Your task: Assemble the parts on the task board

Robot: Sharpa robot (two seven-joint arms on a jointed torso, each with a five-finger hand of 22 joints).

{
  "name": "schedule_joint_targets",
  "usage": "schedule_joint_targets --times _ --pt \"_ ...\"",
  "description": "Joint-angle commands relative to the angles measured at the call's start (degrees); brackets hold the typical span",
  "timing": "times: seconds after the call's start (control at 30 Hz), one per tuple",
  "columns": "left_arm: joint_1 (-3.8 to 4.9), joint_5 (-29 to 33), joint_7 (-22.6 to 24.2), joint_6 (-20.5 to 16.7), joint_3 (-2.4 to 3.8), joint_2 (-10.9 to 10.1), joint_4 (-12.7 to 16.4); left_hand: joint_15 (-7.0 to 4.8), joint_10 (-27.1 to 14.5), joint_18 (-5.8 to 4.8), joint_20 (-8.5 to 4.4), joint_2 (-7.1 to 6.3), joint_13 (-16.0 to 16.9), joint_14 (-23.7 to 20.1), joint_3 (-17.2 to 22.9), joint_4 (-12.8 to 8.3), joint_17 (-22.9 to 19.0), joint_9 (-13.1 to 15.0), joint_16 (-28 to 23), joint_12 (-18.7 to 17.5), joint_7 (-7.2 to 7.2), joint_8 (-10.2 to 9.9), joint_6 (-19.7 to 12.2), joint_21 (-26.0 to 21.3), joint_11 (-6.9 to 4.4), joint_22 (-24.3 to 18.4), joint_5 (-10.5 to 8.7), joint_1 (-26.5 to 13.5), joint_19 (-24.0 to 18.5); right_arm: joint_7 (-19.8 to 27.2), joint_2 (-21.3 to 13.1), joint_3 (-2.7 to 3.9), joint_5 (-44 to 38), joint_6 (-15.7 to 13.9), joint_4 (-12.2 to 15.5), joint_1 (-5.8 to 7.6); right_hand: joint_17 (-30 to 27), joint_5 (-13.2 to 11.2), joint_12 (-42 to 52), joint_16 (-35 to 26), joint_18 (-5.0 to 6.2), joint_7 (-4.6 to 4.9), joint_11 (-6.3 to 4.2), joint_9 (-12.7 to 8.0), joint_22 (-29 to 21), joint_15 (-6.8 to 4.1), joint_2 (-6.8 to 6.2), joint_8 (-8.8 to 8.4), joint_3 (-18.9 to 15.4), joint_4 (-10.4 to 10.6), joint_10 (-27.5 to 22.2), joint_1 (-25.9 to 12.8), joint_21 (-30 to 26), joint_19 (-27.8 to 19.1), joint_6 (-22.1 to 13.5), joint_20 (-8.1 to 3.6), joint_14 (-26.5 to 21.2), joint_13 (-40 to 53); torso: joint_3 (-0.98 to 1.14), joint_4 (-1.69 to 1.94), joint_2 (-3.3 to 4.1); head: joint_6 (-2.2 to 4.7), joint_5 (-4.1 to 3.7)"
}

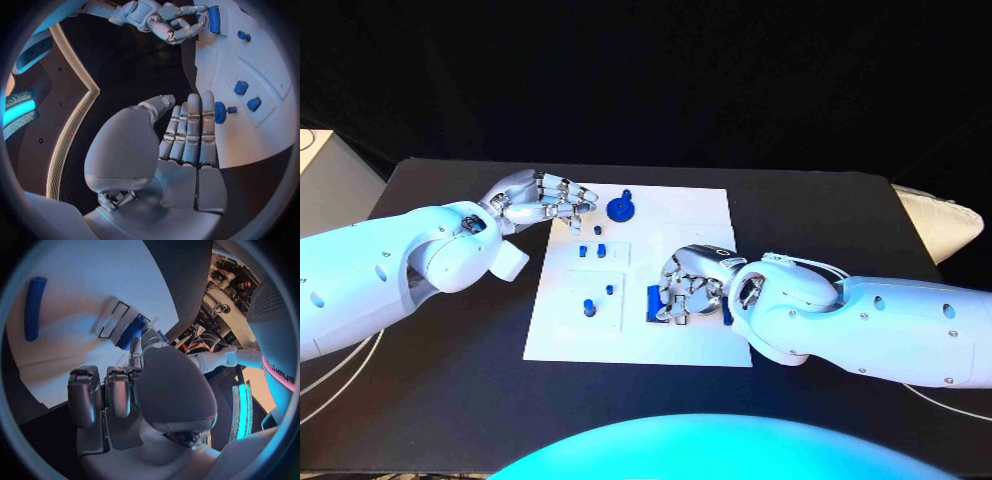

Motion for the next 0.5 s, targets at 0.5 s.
schedule_joint_targets --times 0.5 --pt "0.02 0.4 0.1 1.1 0.04 -0.1 0.1 0.32 -0.4 0.82 0.02 0.25 0.1 -0.2 0.0 0.4 0.1 -0.1 -0.3 -0.3 0.19 0.4 0.0 0.1 0.11 0.0 0.09 -0.2 -0.3 13.3 -4.2 -0.03 14.9 -7.9 2.0 -0.08 13.4 1.5 -1.7 0.0 -0.44 2.96 2.38 -0.9 14.0 1.86 -1.56 -4.33 -1.6 0.0 4.3 -6.8 -1.2 5.5 -6.8 1.03 5.8 13.3 -0.03 -0.1 -0.05 0.3 -0.3"
